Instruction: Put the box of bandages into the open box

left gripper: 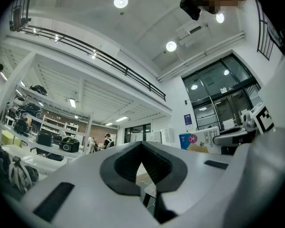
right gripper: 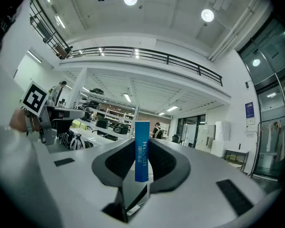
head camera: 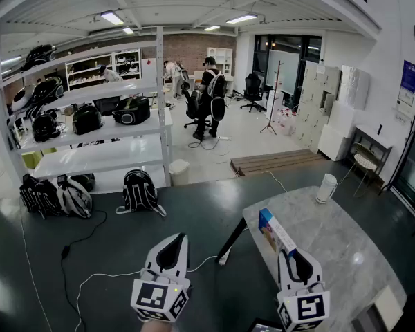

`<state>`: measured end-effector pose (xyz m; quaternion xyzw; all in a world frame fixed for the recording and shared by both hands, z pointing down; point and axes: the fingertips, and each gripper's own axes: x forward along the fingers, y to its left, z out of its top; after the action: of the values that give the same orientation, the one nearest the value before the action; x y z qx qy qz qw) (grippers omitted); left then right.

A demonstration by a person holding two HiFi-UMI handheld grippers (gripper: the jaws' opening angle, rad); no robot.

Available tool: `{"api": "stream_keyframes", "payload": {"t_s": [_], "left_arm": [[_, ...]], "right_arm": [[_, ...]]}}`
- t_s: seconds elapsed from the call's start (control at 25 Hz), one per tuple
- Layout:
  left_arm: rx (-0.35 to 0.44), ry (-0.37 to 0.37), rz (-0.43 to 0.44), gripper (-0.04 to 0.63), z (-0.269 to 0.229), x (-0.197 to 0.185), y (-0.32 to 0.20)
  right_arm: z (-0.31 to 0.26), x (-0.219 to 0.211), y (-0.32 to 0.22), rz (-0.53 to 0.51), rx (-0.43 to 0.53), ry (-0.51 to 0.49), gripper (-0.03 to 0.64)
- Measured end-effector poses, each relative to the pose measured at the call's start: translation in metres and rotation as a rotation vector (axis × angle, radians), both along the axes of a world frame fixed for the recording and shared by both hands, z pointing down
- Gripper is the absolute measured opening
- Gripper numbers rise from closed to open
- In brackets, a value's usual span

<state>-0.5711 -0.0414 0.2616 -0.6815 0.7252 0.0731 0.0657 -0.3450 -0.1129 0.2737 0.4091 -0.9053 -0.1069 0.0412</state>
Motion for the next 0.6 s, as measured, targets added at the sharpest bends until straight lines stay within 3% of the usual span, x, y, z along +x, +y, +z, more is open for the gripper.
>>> {"api": "stream_keyframes", "payload": {"t_s": [0.32, 0.6], "left_arm": [[-0.009, -0.001, 0.045, 0.011, -0.005, 0.03, -0.016], [-0.007, 0.001, 0.17, 0.011, -0.003, 0.092, -0.06]], "right_arm": [[-0.008, 0.029, -0.003, 0.028, 0.004, -0.008, 0.1], [-0.013, 0.087, -0.015, 0.127, 0.007, -0.006, 0.1]]}}
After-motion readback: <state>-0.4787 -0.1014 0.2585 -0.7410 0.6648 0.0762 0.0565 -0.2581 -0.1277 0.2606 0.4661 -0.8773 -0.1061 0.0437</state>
